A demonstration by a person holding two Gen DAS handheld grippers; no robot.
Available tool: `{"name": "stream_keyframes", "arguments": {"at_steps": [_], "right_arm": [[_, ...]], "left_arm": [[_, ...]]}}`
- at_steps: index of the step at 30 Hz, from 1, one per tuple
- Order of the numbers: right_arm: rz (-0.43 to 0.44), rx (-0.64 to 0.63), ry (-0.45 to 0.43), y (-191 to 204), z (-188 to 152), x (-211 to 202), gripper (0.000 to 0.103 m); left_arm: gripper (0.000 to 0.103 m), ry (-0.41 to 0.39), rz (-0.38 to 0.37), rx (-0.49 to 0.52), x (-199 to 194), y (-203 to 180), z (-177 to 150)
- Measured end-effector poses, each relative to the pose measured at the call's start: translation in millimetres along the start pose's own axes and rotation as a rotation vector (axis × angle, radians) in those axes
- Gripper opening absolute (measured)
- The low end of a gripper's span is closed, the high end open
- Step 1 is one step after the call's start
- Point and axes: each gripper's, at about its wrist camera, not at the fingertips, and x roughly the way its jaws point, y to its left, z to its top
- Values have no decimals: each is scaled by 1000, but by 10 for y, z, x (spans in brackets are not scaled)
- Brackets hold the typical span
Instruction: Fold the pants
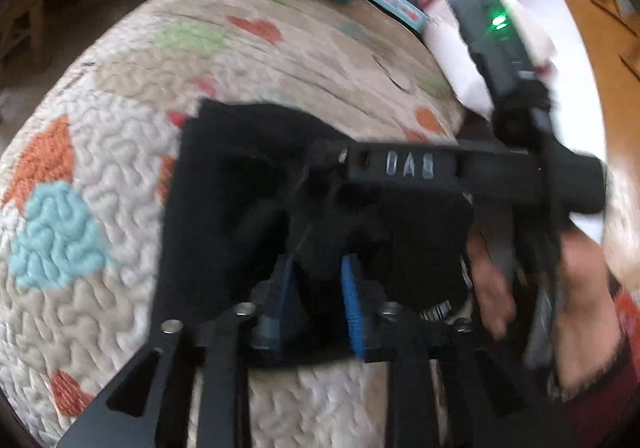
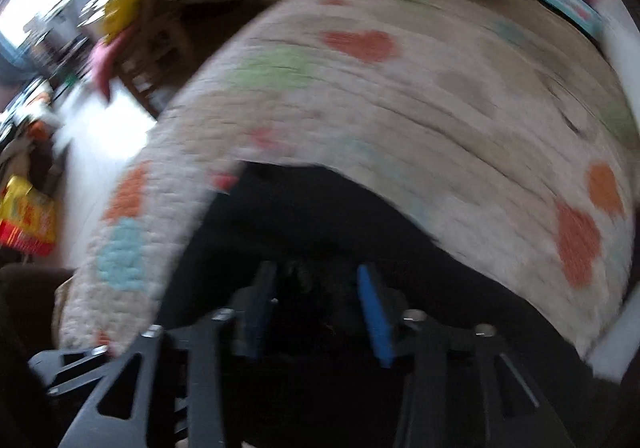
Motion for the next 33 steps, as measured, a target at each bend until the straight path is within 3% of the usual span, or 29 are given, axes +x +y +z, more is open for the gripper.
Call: {"name": "stream_keyframes", "arguments": {"at_steps": [2, 5, 8, 11, 13, 16, 18, 19, 22, 24, 27, 30, 33], "right_arm": [[-58, 74, -27, -311, -103, -83, 61], [-150, 131, -82, -573, -213, -275, 61], [-135, 184, -165, -641, -285, -519, 61], [-1, 202, -233, -489, -334, -689, 61], [166, 234, -233, -357, -362, -667, 61], [350, 288, -185, -228, -416, -450, 60], [403, 327, -123, -196, -471, -199, 60], [383, 340, -93, -189, -502, -91, 60], [189, 384, 0, -262, -579, 141, 56], [82, 425, 34, -356, -665, 172, 60], [108, 478, 28, -461, -760, 138, 60], [38, 517, -23, -497, -863, -47, 62], [28, 573, -95, -587, -991, -259, 63]], "left_arm": [[40, 0, -17, 39, -99, -26, -94], [41, -24, -1, 89, -309, -33, -168], [46, -66, 42, 61, -441, 88, -125], [46, -68, 124, -13, -411, 293, -46], [46, -63, 165, -24, -325, 382, -25], [46, -31, 210, -4, -150, 438, -39], [46, -5, 224, 0, -66, 468, -74], [46, 6, 232, 0, -18, 487, -104], [46, 22, 236, -6, 51, 542, -153], [46, 25, 228, -2, 72, 573, -162], [46, 28, 219, 4, 41, 581, -187], [46, 22, 224, 13, -29, 562, -179], [46, 5, 229, 28, -113, 541, -130]]}}
